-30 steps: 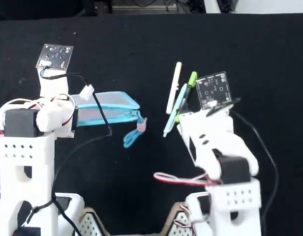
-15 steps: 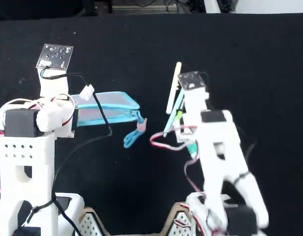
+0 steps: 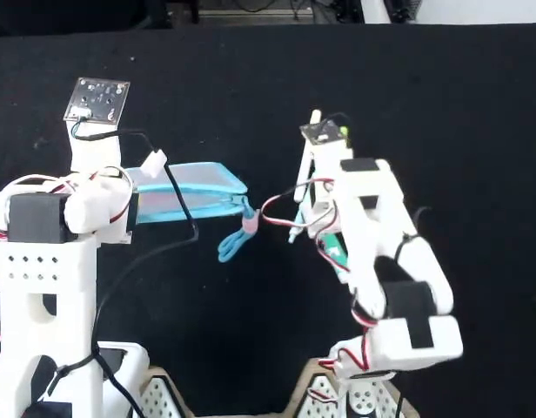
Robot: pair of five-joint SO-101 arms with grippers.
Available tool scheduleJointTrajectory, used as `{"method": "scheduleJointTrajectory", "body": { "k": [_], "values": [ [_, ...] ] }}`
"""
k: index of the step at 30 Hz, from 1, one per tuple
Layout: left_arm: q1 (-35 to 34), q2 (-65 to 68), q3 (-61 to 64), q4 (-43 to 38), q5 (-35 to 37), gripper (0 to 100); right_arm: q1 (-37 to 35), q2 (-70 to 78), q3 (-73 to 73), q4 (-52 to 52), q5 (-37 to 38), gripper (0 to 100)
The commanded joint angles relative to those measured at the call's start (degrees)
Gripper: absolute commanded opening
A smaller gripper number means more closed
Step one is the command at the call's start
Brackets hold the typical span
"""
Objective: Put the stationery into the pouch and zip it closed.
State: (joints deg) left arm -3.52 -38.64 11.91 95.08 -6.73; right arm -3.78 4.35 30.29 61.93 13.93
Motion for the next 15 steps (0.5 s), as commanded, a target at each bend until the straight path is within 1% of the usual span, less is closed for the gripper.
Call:
{"method": "scheduleJointTrajectory", "body": {
  "k": [1,3,5,8,9,11,15],
  "values": [
    [0.7,-0.1,-3.1,0.3,-0.1,3,0.7,2.2,-3.6,-1.4,4.4,12.0],
    [0.7,-0.1,-3.1,0.3,-0.1,3,0.6,3.4,-3.6,-1.4,7.6,11.7],
    [0.7,-0.1,-3.1,0.3,-0.1,3,1.0,3.2,-3.6,-1.4,8.6,10.4],
    [0.7,-0.1,-3.1,0.3,-0.1,3,2.5,0.7,-3.7,-1.4,8.6,0.5],
    [0.7,-0.1,-3.1,0.3,-0.1,3,3.2,-0.8,-3.7,-1.1,8.9,2.1],
    [0.7,-0.1,-3.1,0.4,-0.1,3,4.7,-4.9,-3.6,-0.5,8.9,1.0],
    [0.4,-0.1,-3.1,0.9,-0.1,3,6.3,-16.0,-3.6,6.2,9.0,1.1]
  ]
}}
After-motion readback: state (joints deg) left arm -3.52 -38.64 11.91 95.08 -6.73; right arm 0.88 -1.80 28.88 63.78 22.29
